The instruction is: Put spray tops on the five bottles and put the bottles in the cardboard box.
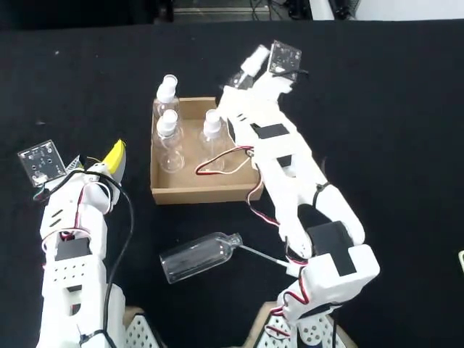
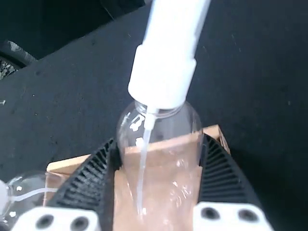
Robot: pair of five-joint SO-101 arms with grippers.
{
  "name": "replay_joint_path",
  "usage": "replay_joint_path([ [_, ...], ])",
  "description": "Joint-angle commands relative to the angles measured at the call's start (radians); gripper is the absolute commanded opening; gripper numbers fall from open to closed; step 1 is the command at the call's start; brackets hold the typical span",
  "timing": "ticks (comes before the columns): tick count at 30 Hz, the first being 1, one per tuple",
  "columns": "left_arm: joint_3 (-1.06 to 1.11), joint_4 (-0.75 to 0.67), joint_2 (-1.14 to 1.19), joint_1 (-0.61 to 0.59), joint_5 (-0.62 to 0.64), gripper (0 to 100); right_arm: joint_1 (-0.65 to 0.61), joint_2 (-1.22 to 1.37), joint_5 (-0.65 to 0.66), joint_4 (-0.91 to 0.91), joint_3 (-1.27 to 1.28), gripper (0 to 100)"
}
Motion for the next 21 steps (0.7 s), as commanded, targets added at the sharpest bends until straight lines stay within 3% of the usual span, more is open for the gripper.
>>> replay_joint_path([
  [1,-0.013,-0.018,-0.017,-0.001,-0.003,30,0.011,-0.068,0.068,-0.051,-0.024,12.4],
  [14,-0.013,-0.02,-0.017,-0.001,-0.003,30,0.011,-0.134,0.262,-0.052,0.048,12.4],
  [21,-0.013,-0.018,-0.017,-0.001,-0.003,30,0.011,-0.136,0.298,-0.126,0.082,12.4],
])
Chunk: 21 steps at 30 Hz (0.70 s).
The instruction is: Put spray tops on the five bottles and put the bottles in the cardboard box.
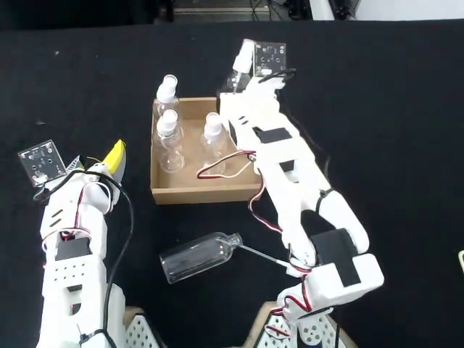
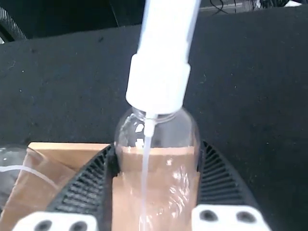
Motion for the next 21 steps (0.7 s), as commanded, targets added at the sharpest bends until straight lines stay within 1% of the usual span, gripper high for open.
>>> replay_joint_path([
  [1,-0.013,-0.017,-0.017,-0.001,-0.003,30,0.011,-0.071,0.04,-0.126,0.027,12.4],
  [4,-0.013,-0.017,-0.017,-0.001,-0.003,30,0.011,-0.071,0.098,-0.258,0.097,12.3],
  [7,-0.013,-0.017,-0.017,-0.001,-0.003,30,0.011,-0.071,0.13,-0.348,0.148,12.3],
  [12,-0.013,-0.017,-0.017,-0.001,-0.003,30,0.011,-0.071,0.133,-0.44,0.208,12.3],
  [18,-0.013,-0.017,-0.017,-0.001,-0.003,30,0.011,-0.071,0.135,-0.615,0.314,12.3],
  [21,-0.013,-0.017,-0.017,-0.002,-0.003,30,0.0,-0.071,0.135,-0.652,0.343,12.3],
])
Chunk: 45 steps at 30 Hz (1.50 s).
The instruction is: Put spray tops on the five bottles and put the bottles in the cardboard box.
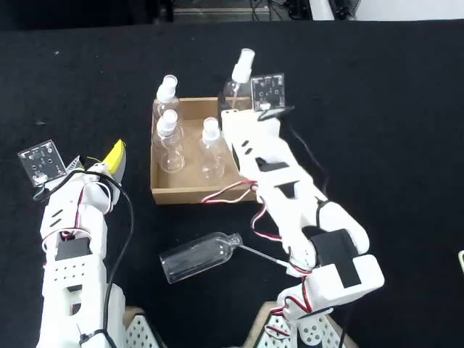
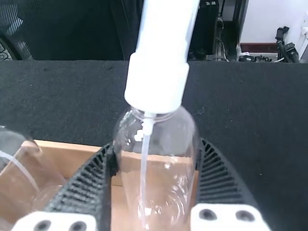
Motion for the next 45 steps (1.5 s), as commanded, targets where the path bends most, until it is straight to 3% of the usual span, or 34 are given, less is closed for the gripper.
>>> replay_joint_path([
  [1,-0.013,-0.017,-0.017,-0.002,-0.003,30,0.0,-0.067,0.009,-0.069,0.015,12.3],
  [8,-0.013,-0.017,-0.017,-0.001,-0.003,30,-0.002,-0.065,0.101,-0.144,0.073,12.3],
  [45,-0.013,-0.018,-0.017,-0.002,-0.003,30,-0.012,0.154,0.1,-0.362,0.067,12.3],
])
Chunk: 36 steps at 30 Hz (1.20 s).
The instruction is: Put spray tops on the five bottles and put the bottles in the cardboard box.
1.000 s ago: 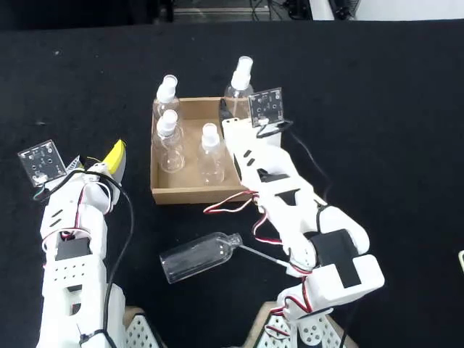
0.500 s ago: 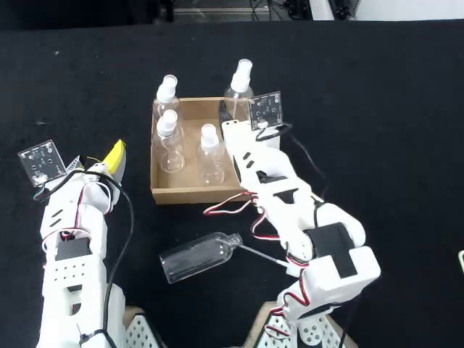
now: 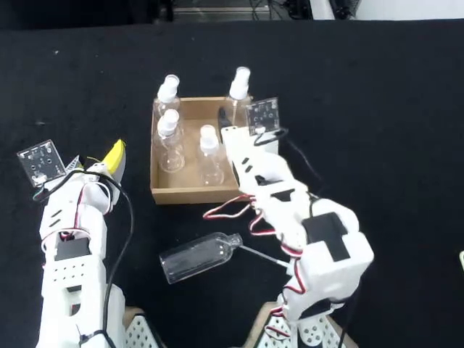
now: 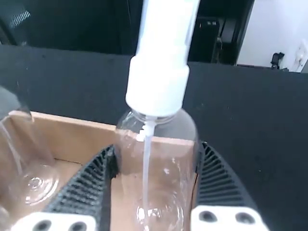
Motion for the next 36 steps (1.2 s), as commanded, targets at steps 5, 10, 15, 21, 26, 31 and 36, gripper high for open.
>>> replay_joint_path([
  [5,-0.013,-0.018,-0.017,-0.002,-0.003,30,-0.008,-0.01,0.009,-0.052,-0.025,12.6],
  [10,-0.013,-0.018,-0.017,-0.002,-0.003,30,-0.011,-0.008,0.009,-0.046,-0.025,12.9],
  [15,-0.013,-0.02,-0.017,-0.004,-0.003,30,-0.012,-0.008,0.008,-0.046,-0.025,16.5],
  [21,-0.013,-0.02,-0.017,-0.004,-0.003,30,-0.012,-0.008,0.008,-0.044,-0.025,30.6],
  [26,-0.013,-0.021,-0.017,-0.004,-0.003,30,-0.014,-0.008,0.008,-0.044,-0.025,28.3],
  [31,-0.013,-0.021,-0.017,-0.004,-0.003,30,-0.014,-0.008,0.008,-0.044,-0.025,28.4],
  [36,-0.013,-0.021,-0.017,-0.004,-0.003,30,-0.014,-0.01,0.012,-0.044,-0.025,28.8],
])
